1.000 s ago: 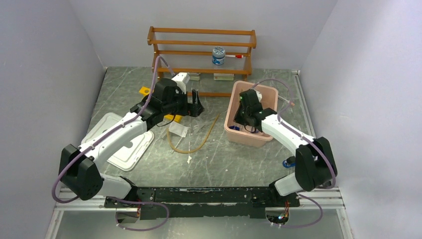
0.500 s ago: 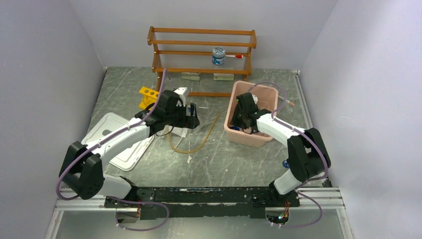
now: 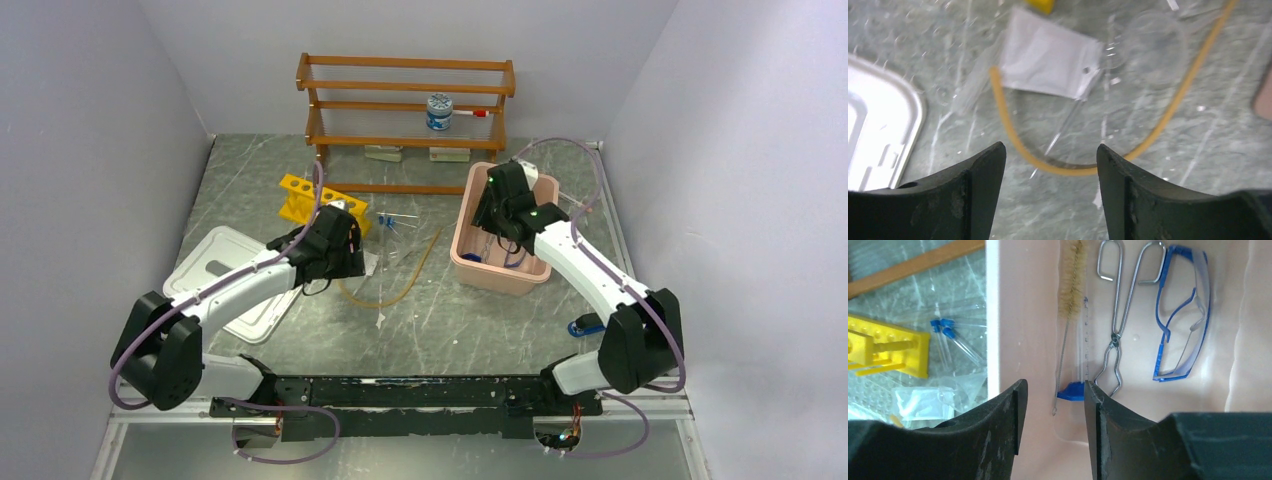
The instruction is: Organize the chemistry lab equipment
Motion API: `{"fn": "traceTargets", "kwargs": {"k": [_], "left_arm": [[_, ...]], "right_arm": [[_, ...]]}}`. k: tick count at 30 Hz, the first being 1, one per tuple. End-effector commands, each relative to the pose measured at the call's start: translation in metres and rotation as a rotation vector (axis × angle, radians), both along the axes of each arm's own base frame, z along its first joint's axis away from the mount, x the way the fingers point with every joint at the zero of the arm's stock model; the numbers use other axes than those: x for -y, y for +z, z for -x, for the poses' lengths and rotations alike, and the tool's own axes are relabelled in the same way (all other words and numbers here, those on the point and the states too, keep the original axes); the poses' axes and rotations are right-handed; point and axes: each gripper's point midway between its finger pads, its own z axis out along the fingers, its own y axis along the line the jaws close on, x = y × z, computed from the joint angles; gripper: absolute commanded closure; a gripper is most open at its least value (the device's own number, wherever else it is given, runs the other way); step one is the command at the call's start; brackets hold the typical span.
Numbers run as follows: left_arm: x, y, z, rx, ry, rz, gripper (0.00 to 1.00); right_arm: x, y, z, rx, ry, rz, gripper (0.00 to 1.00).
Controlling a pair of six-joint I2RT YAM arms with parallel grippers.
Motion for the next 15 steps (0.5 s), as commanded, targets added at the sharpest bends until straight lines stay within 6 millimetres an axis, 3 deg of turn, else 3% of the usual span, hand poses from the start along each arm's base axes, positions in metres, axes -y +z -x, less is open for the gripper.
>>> {"fn": "traceTargets", "kwargs": {"k": [1, 6, 15], "left_arm": [[-0.028, -0.011, 0.007, -0.026, 0.153, -0.019, 0.32], [-0.038, -0.030, 0.014, -0.059, 0.206, -0.004, 0.43], [-0.028, -0.058, 0.003, -0.146, 0.184, 0.136, 0.58]], "right_arm": [[0.011, 0.030, -0.004, 0.060, -0.020, 0.026, 0.51], [0.001, 0.049, -0.009, 0.123, 0.017, -0.019, 0.53], [-0.009, 0.070, -0.011, 0.188, 0.069, -0.063, 0.55]]}}
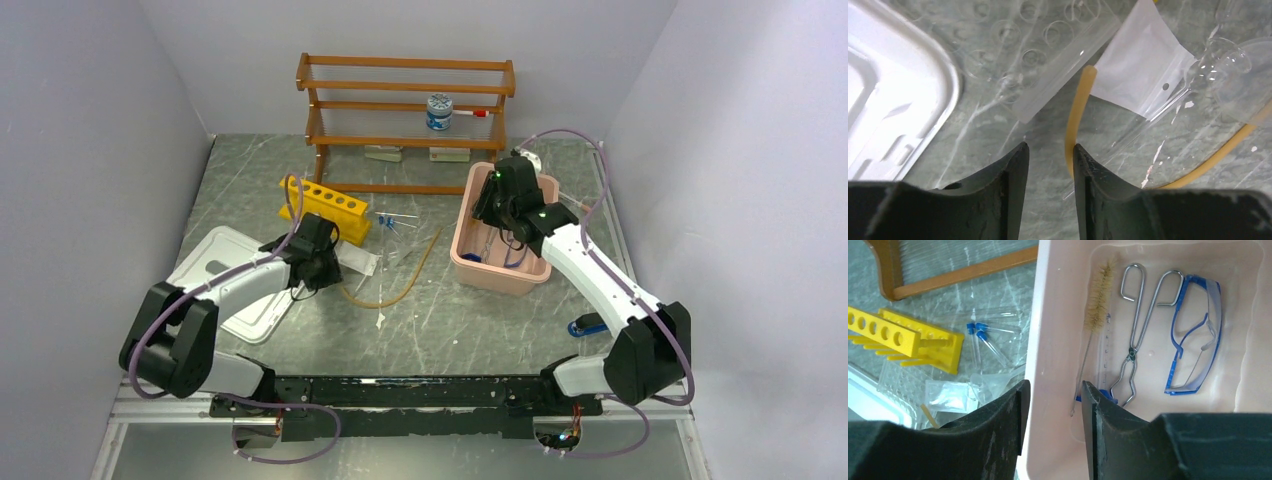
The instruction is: Organize the chemistry lab equipment
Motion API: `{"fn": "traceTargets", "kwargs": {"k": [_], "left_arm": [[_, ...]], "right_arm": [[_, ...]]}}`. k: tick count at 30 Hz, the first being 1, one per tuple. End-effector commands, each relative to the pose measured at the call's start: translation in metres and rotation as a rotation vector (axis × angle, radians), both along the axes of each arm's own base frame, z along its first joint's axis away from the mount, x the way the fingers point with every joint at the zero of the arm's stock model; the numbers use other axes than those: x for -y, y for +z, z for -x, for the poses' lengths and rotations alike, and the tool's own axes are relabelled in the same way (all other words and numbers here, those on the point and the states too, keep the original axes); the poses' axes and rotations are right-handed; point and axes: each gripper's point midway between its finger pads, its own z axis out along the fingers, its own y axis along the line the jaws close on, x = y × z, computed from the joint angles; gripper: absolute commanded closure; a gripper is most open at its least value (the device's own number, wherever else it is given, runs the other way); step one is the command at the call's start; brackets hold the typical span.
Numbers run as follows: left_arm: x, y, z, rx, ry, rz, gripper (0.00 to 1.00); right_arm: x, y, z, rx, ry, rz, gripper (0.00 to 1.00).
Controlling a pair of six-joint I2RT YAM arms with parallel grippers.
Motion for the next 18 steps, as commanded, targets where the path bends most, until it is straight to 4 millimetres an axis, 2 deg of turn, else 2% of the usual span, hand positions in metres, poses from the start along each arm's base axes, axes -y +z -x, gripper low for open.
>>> {"fn": "traceTargets", "kwargs": {"k": [1, 7, 11, 13, 17, 18], "left_arm": [[0.022, -0.002, -0.011, 0.020, -0.039, 0.117, 0.60], [0.027, -0.015, -0.010, 0.005, -0.070, 0.127, 0.67], [0.027, -0.014, -0.013, 0.013, -0.083, 0.116, 0.83], [0.025, -0.007, -0.016, 0.031, -0.083, 0.105, 0.94], [0.027, 0.030, -0.026, 0.098, -0.099, 0.111, 0.95], [0.026, 0.039, -0.021, 0.066, -0.086, 0.114, 0.95]], "right_arm": [[-0.002, 0.028, -0.006, 0.085, 0.018, -0.027, 0.55], [-0.002, 0.030, -0.006, 0.092, 0.023, -0.030, 0.55], [-0.004, 0.034, -0.007, 0.109, 0.032, -0.033, 0.56], [-0.006, 0.038, -0.008, 0.121, 0.051, -0.032, 0.56], [-0.019, 0.047, -0.010, 0.160, 0.142, -0.042, 0.56], [-0.024, 0.051, -0.011, 0.178, 0.185, -0.045, 0.55]]}}
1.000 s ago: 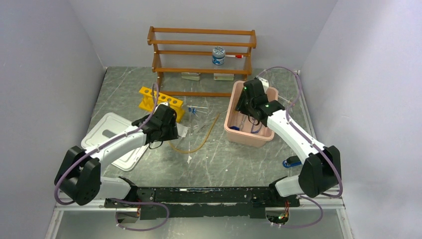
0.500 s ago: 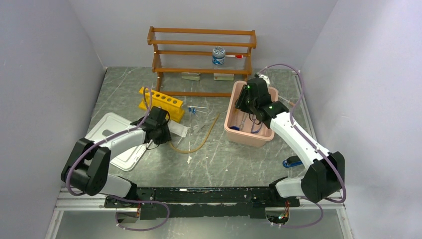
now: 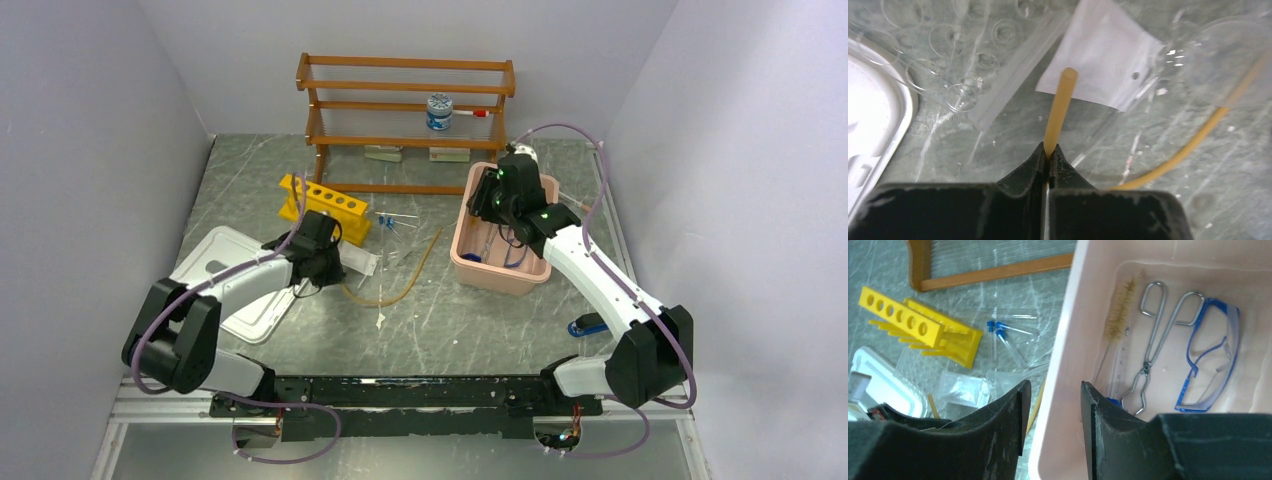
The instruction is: Organize the chemistry lab equipment
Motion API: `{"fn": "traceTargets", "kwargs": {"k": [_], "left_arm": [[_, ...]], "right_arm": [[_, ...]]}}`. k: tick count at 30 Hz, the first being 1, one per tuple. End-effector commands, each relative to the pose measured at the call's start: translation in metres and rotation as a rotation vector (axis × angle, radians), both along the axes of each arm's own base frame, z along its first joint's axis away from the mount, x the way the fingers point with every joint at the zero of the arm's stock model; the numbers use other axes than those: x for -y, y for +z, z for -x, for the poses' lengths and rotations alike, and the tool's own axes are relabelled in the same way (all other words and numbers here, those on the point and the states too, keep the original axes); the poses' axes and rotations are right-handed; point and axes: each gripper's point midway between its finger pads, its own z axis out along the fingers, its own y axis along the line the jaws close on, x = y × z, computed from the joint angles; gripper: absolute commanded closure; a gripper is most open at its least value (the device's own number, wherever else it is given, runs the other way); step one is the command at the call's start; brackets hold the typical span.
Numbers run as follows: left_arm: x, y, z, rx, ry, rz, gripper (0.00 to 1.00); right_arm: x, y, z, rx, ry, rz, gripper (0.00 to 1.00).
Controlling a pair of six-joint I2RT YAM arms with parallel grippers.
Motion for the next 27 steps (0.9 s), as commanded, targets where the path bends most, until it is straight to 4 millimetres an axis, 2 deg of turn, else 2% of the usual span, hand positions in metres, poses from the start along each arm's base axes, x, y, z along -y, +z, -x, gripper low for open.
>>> {"fn": "traceTargets", "kwargs": {"k": [1, 3, 8, 12, 15, 19, 23, 27], "left_arm": [[0.010, 0.069, -0.015, 0.065, -0.006, 0.055, 0.95], [0.021, 0.111, -0.020, 0.118, -0.028, 0.116, 0.95], [0.021, 0.165, -0.021, 0.221, -0.056, 0.144, 0.95], [0.020, 0.204, -0.024, 0.290, -0.088, 0.145, 0.95], [0.021, 0.236, -0.026, 0.347, -0.107, 0.152, 0.95], [0.018, 0.279, -0.024, 0.378, -0.133, 0.139, 0.95], [0.015, 0.309, -0.020, 0.421, -0.134, 0.148, 0.95], [0.019, 0.332, -0.016, 0.454, -0.155, 0.182, 0.95]], "right_arm": [[-0.021, 0.040, -0.007, 0.139, 0.166, -0.028, 0.55], [-0.039, 0.057, -0.003, 0.216, 0.292, -0.042, 0.54], [-0.081, 0.085, 0.017, 0.363, 0.594, -0.076, 0.47], [-0.126, 0.099, 0.045, 0.440, 0.819, -0.090, 0.28], [-0.166, 0.097, 0.072, 0.493, 0.954, -0.073, 0.22], [-0.205, 0.087, 0.097, 0.509, 1.096, -0.141, 0.21], [-0.232, 0.074, 0.128, 0.548, 1.227, -0.194, 0.22], [-0.249, 0.066, 0.135, 0.543, 1.244, -0.189, 0.23]]}}
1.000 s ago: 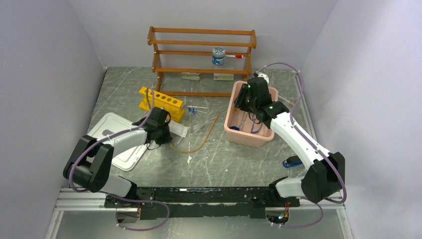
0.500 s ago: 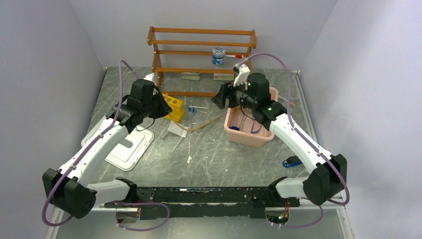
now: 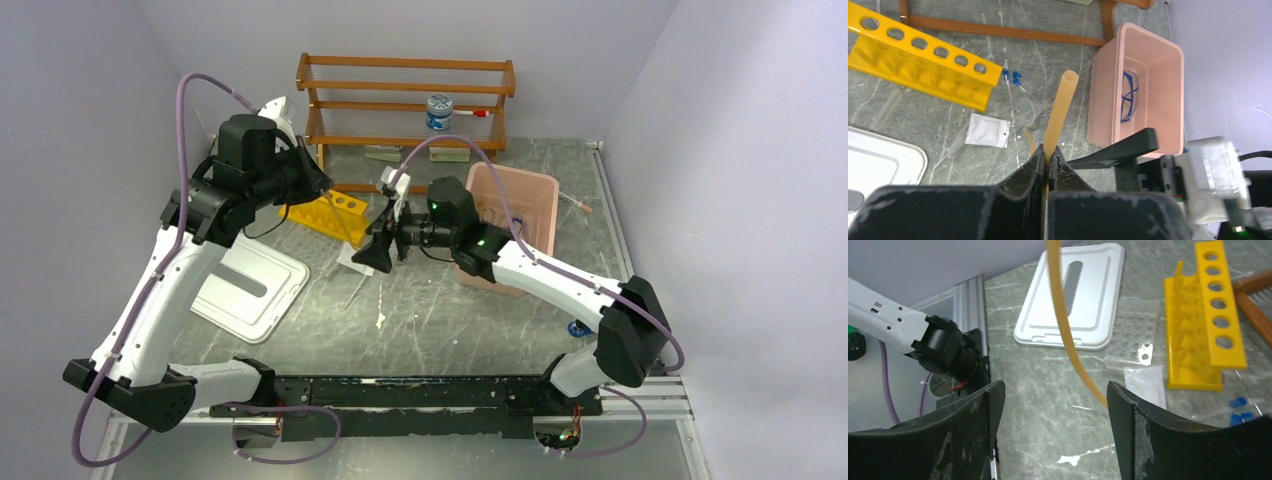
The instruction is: Organize the chemistry lab equipment
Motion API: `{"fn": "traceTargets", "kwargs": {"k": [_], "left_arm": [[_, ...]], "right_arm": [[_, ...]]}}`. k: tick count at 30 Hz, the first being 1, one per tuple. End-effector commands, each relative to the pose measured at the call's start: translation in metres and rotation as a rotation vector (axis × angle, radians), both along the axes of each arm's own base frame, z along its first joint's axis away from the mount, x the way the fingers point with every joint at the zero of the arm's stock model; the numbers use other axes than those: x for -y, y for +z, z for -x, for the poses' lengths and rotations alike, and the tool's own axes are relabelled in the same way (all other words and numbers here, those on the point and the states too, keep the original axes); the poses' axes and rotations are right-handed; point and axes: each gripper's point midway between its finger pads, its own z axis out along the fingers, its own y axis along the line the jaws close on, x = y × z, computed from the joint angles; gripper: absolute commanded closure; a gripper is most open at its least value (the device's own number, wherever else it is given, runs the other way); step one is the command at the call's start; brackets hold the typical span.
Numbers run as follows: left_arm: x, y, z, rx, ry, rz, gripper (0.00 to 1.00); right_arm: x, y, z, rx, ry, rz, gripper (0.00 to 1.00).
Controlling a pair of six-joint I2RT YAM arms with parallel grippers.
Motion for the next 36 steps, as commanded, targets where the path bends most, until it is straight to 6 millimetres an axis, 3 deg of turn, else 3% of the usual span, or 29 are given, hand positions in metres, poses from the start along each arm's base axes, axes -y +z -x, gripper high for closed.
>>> {"fn": "traceTargets", "kwargs": {"k": [1, 5, 13, 14, 18, 20, 24, 25, 29, 31, 33, 36], "left_arm": [[-0.001, 0.011, 0.015, -0.021, -0.047, -0.004, 0.95], [-0.001, 0.024, 0.018, -0.004, -0.055, 0.005, 0.95], [0.002, 0.036, 0.022, 0.008, -0.069, 0.031, 0.95], [0.002, 0.037, 0.022, 0.011, -0.070, 0.032, 0.95], [0.001, 0.037, 0.022, 0.011, -0.060, 0.039, 0.95], [0.001, 0.037, 0.021, 0.011, -0.056, 0.042, 0.95], [0.000, 0.033, 0.019, 0.006, -0.038, 0.038, 0.94], [-0.002, 0.031, 0.018, 0.004, -0.027, 0.032, 0.87], [-0.008, 0.028, 0.011, 0.013, 0.018, 0.017, 0.34], [-0.007, 0.030, 0.007, 0.032, 0.020, 0.027, 0.18], [-0.001, 0.035, 0.003, 0.060, -0.004, 0.042, 0.07], [0.008, 0.042, -0.002, 0.099, -0.043, 0.072, 0.05]], "right_arm": [[-0.023, 0.011, 0.009, 0.075, 0.054, -0.062, 0.23], [-0.036, 0.003, -0.004, 0.066, -0.026, -0.081, 0.26], [-0.060, -0.004, 0.005, 0.033, 0.035, -0.107, 0.44], [-0.062, -0.003, 0.005, 0.031, 0.031, -0.117, 0.48], [-0.062, 0.004, 0.004, 0.027, 0.018, -0.145, 0.87], [-0.060, 0.009, 0.007, 0.033, 0.025, -0.165, 1.00], [-0.054, 0.024, 0.018, 0.039, 0.069, -0.181, 1.00], [-0.052, 0.028, 0.021, 0.042, 0.083, -0.181, 1.00], [-0.031, 0.054, 0.025, 0.056, 0.099, -0.199, 1.00], [-0.015, 0.075, 0.021, 0.055, 0.093, -0.221, 1.00], [0.007, 0.100, 0.013, 0.053, 0.060, -0.256, 1.00], [0.045, 0.131, -0.011, 0.056, -0.053, -0.306, 1.00]]}}
